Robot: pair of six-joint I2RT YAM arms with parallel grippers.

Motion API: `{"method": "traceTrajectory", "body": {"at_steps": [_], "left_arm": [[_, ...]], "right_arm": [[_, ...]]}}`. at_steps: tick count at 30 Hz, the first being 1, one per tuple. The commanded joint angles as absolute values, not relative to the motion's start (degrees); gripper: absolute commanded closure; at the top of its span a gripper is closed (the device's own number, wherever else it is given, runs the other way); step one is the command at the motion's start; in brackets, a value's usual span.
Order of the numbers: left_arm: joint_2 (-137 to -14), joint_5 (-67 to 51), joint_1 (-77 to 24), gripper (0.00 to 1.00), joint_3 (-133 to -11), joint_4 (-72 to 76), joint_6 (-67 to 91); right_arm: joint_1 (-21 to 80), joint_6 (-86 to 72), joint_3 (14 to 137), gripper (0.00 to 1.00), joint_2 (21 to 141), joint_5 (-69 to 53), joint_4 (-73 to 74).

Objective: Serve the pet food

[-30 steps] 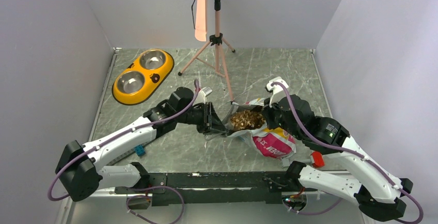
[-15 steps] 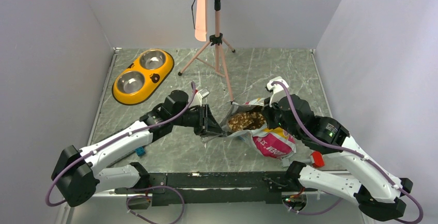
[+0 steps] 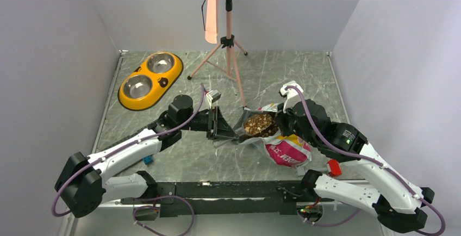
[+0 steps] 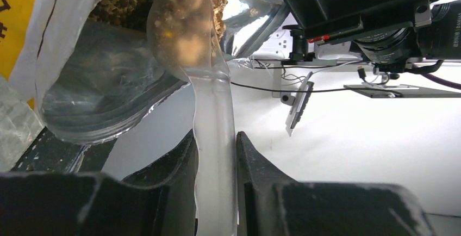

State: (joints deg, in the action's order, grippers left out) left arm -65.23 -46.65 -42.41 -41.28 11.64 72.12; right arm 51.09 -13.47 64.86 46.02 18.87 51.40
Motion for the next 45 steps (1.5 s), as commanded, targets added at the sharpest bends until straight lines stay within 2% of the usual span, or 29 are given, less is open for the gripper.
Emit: {"method": "traceTrajectory", "body": {"at_steps": [1, 5, 8, 10, 12, 14, 16, 19, 22, 26, 30, 45], "left_arm": [[-62.76, -48.87, -41.57, 1.0, -37.77, 24.16, 78.61], [-63.88, -51.03, -39.9, 1.0, -35.8, 28.02, 80.82], [-62.62, -50.41, -39.79, 1.0, -31.7, 36.35, 87.34], [-58.41, -49.18, -39.81, 1.0, -30.72, 30.14, 85.15], [-59.89, -49.32, -39.5, 1.0, -33.32, 23.51, 80.31], [-63.89, -52.29, -39.85, 1.0, -34.5, 30.2, 83.81], [-62.41, -50.33, -40.4, 1.0, -30.98, 38.37, 89.17], [-60.4, -48.99, -40.18, 1.0, -30.29, 32.62, 85.94], [-59.12, -49.13, -40.29, 1.0, -27.62, 39.33, 90.27], [-56.22, -50.24, -39.83, 1.0, -27.07, 34.46, 87.93], [-57.35, -51.14, -39.8, 1.0, -25.33, 41.45, 91.51], [-54.78, -51.84, -39.5, 1.0, -25.85, 37.39, 89.54]], "right_arm": [[51.36, -13.42, 68.98, 1.0, 45.85, 17.0, 49.24], [51.36, -13.67, 68.02, 1.0, 45.17, 16.54, 48.59], [51.4, -13.33, 68.93, 1.0, 45.84, 16.39, 49.81], [51.3, -13.31, 69.93, 1.0, 46.05, 16.52, 51.0], [51.33, -12.92, 69.71, 1.0, 45.57, 16.32, 50.53], [51.4, -12.23, 69.11, 1.0, 45.74, 16.11, 50.0], [51.36, -11.72, 69.72, 1.0, 46.67, 16.24, 50.89], [51.38, -12.04, 69.85, 1.0, 46.8, 16.06, 50.44], [51.33, -12.13, 69.6, 1.0, 46.32, 15.96, 49.61], [51.41, -12.71, 68.93, 1.0, 45.86, 15.72, 49.23], [51.35, -13.26, 68.23, 1.0, 45.04, 16.14, 49.24], [51.37, -14.76, 67.5, 1.0, 43.54, 19.86, 49.34]]}}
